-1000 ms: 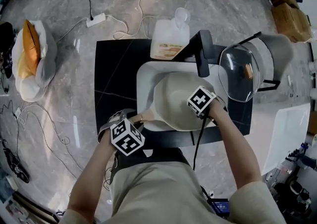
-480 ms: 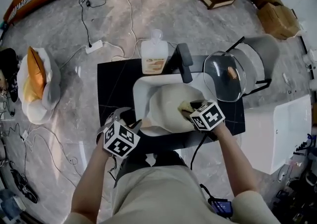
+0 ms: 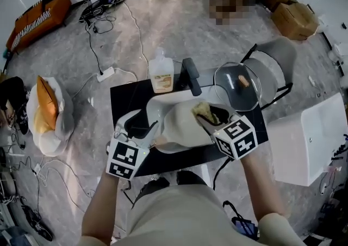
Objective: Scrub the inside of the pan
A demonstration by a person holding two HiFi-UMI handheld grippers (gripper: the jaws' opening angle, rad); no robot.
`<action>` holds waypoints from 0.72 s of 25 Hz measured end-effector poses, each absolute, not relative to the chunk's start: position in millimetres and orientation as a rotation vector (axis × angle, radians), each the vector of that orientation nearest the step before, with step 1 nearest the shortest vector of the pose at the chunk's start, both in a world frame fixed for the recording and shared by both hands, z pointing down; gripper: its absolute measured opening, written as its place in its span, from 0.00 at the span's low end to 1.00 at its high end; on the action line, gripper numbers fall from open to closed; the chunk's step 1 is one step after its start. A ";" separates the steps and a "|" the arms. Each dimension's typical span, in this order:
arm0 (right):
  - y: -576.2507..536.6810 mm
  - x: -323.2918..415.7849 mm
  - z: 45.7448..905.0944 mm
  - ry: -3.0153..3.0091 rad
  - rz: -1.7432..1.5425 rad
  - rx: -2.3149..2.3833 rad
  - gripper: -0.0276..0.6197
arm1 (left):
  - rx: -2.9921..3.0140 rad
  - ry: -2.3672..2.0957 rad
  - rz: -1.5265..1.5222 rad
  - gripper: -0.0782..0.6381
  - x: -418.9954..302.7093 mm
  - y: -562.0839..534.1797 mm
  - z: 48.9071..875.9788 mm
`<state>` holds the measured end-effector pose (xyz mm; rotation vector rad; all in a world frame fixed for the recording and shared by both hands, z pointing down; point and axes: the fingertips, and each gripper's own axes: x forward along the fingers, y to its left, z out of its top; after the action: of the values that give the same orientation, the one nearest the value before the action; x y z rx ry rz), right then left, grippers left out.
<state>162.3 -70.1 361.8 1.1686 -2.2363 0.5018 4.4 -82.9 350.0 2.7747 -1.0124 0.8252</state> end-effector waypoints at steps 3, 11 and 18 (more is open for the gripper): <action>-64.2 162.4 320.8 -2.313 0.421 1.278 0.32 | 2.818 -1.047 0.760 0.42 6.7 -83.5 317.5; -37.6 169.5 229.1 -2.488 0.321 1.519 0.32 | 2.931 -1.230 0.469 0.39 4.7 -73.2 241.3; -9.0 178.3 161.5 -2.554 0.153 1.700 0.32 | 2.959 -1.306 0.297 0.35 -1.4 -52.0 186.9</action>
<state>178.3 -9.0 161.5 1.7002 -2.5540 0.1528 -1.4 -52.0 186.9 2.9594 -1.3063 0.2969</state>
